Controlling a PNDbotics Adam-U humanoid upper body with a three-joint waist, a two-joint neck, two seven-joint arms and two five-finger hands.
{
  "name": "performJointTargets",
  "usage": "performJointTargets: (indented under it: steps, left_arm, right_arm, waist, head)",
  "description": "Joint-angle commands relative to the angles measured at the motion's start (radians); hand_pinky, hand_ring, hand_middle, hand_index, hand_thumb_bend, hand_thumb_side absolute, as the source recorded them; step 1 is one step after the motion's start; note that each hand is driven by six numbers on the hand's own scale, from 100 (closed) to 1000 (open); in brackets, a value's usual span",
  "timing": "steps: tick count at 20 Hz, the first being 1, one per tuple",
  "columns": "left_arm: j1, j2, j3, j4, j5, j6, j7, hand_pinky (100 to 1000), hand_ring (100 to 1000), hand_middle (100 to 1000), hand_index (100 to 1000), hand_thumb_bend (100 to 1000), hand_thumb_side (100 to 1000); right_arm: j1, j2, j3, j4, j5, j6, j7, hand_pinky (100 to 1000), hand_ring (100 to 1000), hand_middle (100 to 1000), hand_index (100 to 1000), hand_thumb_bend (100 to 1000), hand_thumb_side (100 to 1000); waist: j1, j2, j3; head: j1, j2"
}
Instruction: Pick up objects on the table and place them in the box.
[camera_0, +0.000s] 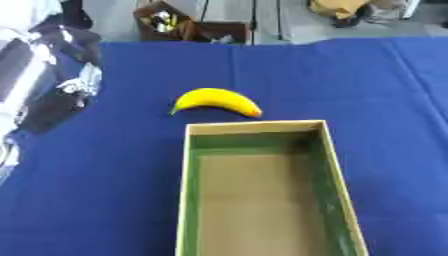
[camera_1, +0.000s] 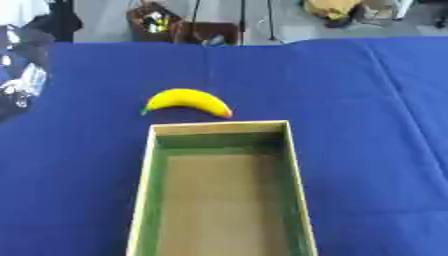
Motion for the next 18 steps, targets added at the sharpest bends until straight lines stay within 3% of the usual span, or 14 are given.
performJointTargets:
  steps: [1,7,15,18]
  left_arm:
    - [-0.009,0.02,0.012,-0.017,0.001,0.0,-0.001,401,631,671,815,100,877]
    - [-0.089,0.033,-0.007,-0.017,-0.004,0.005,-0.047,422,652,700,841,100,869]
    - [-0.225,0.099,-0.086,-0.002,-0.099,0.014,-0.162,479,681,721,871,100,836]
    - [-0.276,0.104,-0.119,0.052,-0.143,-0.013,-0.207,504,696,739,888,168,868]
  right_arm:
    - [-0.004,-0.027,-0.008,-0.019,-0.004,-0.005,-0.003,731,633,595,763,100,706]
    - [-0.003,-0.028,-0.005,-0.019,-0.005,-0.003,0.0,731,632,595,763,100,707]
    - [-0.003,-0.031,0.002,-0.019,-0.007,-0.001,0.008,732,631,593,763,100,701]
    - [-0.004,-0.032,0.004,-0.019,-0.008,0.002,0.013,732,630,593,762,100,698]
  waist:
    - [-0.001,-0.02,0.0]
    - [0.001,-0.022,-0.002]
    - [0.016,-0.022,-0.03]
    - [0.024,-0.022,-0.042]
  head:
    - [0.001,-0.006]
    - [-0.003,0.003]
    - [0.006,0.009]
    - [0.011,0.008]
